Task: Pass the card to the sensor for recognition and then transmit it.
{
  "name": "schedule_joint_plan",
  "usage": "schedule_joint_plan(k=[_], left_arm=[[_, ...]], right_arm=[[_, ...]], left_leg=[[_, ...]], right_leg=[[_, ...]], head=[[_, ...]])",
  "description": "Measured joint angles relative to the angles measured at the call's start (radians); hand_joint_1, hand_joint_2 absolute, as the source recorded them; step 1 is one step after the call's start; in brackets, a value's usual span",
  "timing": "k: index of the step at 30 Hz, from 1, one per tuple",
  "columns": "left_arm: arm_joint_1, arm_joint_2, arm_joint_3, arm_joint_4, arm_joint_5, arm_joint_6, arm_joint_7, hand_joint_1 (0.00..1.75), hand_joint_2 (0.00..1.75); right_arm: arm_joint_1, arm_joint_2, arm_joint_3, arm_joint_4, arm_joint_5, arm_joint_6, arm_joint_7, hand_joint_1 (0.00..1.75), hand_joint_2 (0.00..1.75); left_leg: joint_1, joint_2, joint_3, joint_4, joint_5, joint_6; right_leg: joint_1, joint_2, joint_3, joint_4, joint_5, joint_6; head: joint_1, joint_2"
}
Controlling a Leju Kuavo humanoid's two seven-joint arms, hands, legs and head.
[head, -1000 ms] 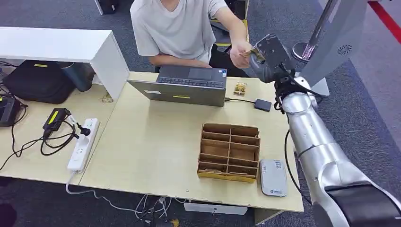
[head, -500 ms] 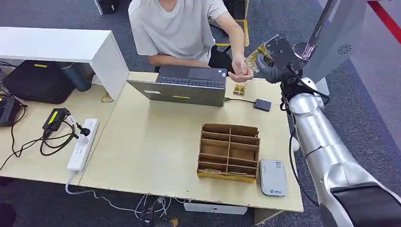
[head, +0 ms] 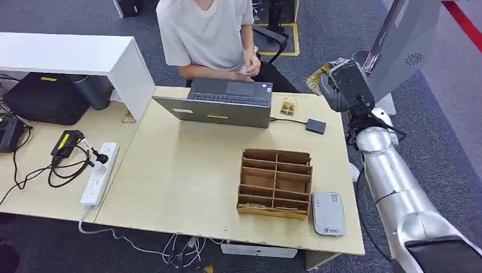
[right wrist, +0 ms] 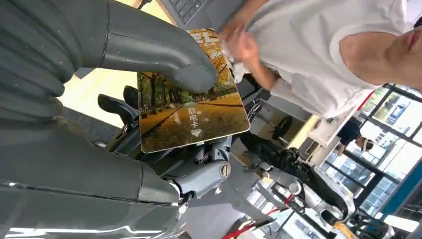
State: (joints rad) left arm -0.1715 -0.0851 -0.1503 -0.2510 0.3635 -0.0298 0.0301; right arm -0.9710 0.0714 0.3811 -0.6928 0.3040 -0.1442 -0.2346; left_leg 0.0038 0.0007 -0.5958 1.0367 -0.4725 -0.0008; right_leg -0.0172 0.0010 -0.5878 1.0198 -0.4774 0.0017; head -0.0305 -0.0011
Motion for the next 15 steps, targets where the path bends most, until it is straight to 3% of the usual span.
schedule_joint_plan(k=[6, 15], left_arm=[[0.009, 0.0, 0.011, 0.0, 0.013, -0.006, -0.022, 0.0, 1.75], [0.054, 0.011, 0.039, 0.0, 0.031, -0.029, -0.076, 0.0, 1.75]], right_arm=[[0.047, -0.034, 0.008, -0.064, -0.008, 0.001, -0.038, 1.75, 1.75], [0.301, -0.172, 0.005, -0.304, -0.04, -0.002, -0.135, 1.75, 1.75]], left_leg=[[0.0, 0.0, 0.0, 0.0, 0.0, 0.0], [0.0, -0.001, 0.0, 0.0, -0.003, 0.0]], right_leg=[[0.0, 0.0, 0.0, 0.0, 0.0, 0.0], [0.0, -0.001, 0.001, -0.002, -0.001, 0.0]], head=[[0.0, 0.0], [0.0, 0.0]])
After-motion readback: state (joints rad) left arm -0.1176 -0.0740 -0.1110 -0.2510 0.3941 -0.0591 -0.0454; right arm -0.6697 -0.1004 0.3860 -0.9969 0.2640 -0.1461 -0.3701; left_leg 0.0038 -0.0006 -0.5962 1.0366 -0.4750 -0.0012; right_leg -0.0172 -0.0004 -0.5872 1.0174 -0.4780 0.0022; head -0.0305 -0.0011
